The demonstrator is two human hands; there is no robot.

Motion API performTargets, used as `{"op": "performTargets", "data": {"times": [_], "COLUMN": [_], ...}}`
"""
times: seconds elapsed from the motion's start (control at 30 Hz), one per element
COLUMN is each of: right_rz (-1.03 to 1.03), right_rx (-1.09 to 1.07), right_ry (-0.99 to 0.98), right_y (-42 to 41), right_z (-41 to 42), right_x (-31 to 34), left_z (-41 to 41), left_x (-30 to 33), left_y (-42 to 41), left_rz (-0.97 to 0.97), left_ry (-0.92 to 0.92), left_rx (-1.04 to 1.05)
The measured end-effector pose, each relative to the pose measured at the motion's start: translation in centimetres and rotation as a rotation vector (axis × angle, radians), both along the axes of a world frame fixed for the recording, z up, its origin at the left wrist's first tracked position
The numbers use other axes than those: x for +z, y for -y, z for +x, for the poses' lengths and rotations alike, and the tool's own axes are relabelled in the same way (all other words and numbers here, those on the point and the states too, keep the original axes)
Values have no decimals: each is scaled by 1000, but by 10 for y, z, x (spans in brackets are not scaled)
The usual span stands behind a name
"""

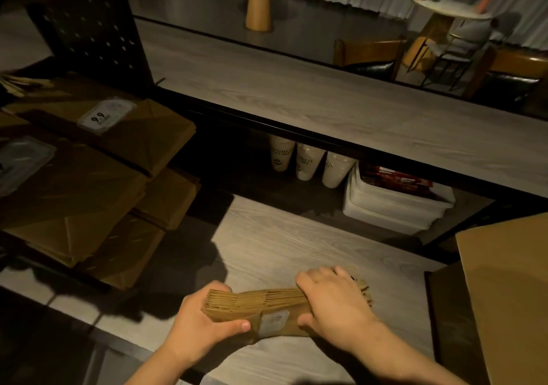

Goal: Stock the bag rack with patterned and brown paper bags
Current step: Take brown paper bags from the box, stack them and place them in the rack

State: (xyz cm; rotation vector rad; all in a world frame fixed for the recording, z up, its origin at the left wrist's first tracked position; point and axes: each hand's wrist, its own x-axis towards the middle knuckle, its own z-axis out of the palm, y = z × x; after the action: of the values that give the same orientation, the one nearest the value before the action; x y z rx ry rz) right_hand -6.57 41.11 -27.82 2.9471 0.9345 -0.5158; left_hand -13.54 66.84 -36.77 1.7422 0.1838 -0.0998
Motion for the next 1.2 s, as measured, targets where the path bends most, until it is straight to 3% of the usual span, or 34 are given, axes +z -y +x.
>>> {"op": "performTargets", "data": {"times": [0.27,0.4,0.53,0.6,0.7,0.8,0.9,0.93,1.0,1.07,1.1,1.2], "right_rz": [-39,-45,-71,-110,-155,-36,248,406,800,1053,1058,974], "right_rx": [31,41,92,158,173,-56,-518,-708,-1066,-1143,-1063,-910], "right_ry": [-20,-45,-60,6,139,362,520,453,25,-468,-553,-467], "right_y": [-19,-18,-28,-36,-42,-30,-13,-11,-15,-21,-21,-25], "right_z": [-13,-12,4,12,20,19,13,12,13,15,15,22], "right_x": [-16,-13,0,9,27,29,24,27,37,38,35,26], "left_z": [5,15,44,55,61,62,60,58,52,45,43,41], "left_x": [-5,37,103,111,100,90,81,80,83,86,86,91], "left_y": [5,-6,27,50,62,59,47,44,46,53,57,61], "left_rz": [20,16,806,989,1064,876,406,249,-42,-295,-369,-533], "left_ry": [-37,4,-31,-98,-48,-62,-211,-254,-326,-360,-366,-383], "left_rx": [-63,-180,-590,-707,-604,-480,-259,-184,-94,-51,-34,96]}}
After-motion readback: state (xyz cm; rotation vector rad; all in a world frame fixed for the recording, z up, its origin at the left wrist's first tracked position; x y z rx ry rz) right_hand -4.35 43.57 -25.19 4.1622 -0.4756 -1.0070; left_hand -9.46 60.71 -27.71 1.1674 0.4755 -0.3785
